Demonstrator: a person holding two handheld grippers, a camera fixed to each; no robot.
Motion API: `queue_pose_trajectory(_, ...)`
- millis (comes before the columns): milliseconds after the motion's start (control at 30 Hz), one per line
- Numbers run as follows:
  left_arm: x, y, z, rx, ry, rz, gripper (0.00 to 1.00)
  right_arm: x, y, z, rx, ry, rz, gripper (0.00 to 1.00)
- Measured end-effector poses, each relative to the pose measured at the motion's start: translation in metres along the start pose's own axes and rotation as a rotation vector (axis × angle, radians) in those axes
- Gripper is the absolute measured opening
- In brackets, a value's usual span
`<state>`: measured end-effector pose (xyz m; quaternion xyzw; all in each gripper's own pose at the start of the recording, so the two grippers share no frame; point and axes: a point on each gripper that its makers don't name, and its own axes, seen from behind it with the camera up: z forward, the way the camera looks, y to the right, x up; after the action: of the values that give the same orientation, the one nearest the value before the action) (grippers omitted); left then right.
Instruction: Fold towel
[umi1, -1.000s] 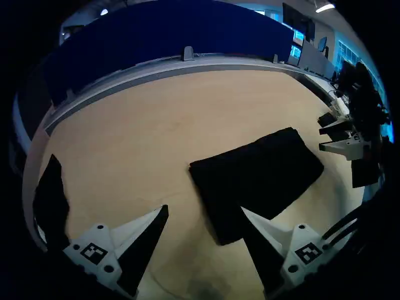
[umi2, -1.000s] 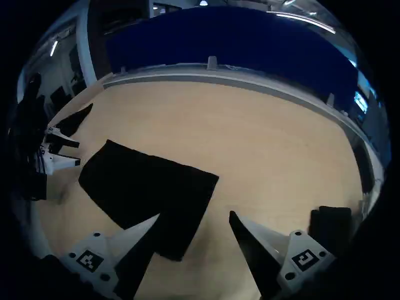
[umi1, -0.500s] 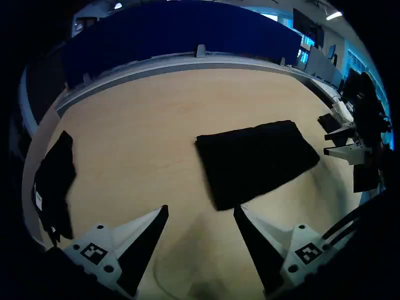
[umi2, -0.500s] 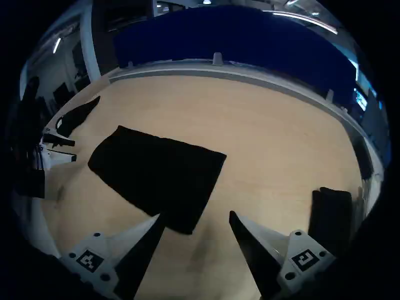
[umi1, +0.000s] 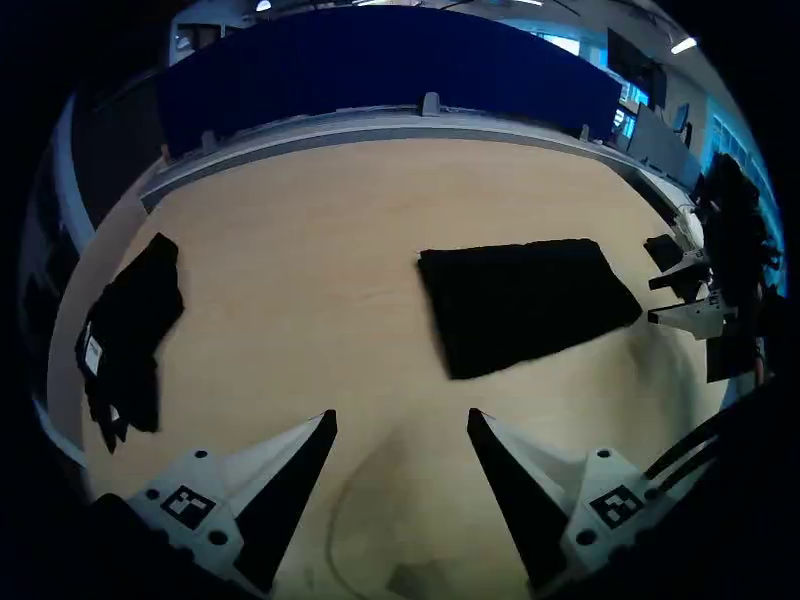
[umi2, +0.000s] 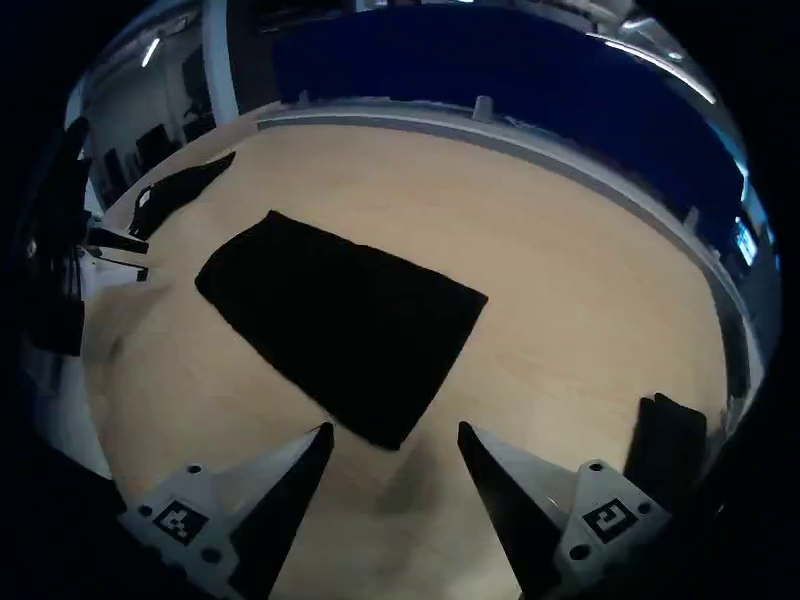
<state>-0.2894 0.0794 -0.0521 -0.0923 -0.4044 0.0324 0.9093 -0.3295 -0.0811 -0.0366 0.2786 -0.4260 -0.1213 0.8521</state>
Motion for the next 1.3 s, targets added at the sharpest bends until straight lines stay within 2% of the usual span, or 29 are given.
queue_pose_trajectory(167,-0.014,-0.003,-0.013,0.014,-0.005,-0.024,0.97,-0.007,-0.001,0.003,0.019,-0.033,-0.052,0.91)
queue_pose_trajectory(533,-0.033,-0.010,-0.029,0.035,-0.011,-0.069,0.97,-0.014,-0.006,0.013,0.077,-0.072,-0.043,0.64)
queue_pose_trajectory(833,-0.035,-0.014,-0.038,0.040,-0.009,-0.078,0.97,-0.017,-0.002,0.018,0.071,-0.086,-0.040,0.29)
queue_pose_trajectory(1033,-0.034,-0.016,-0.041,0.041,-0.007,-0.085,0.97,-0.017,0.001,0.020,0.062,-0.087,-0.044,0.11)
queue_pose_trajectory(1167,-0.035,-0.017,-0.041,0.042,-0.007,-0.083,0.97,-0.015,0.001,0.020,0.057,-0.078,-0.056,0.05)
queue_pose_trajectory(1300,-0.037,-0.017,-0.041,0.041,-0.008,-0.085,0.97,-0.009,0.002,0.018,0.040,-0.062,-0.073,0.04)
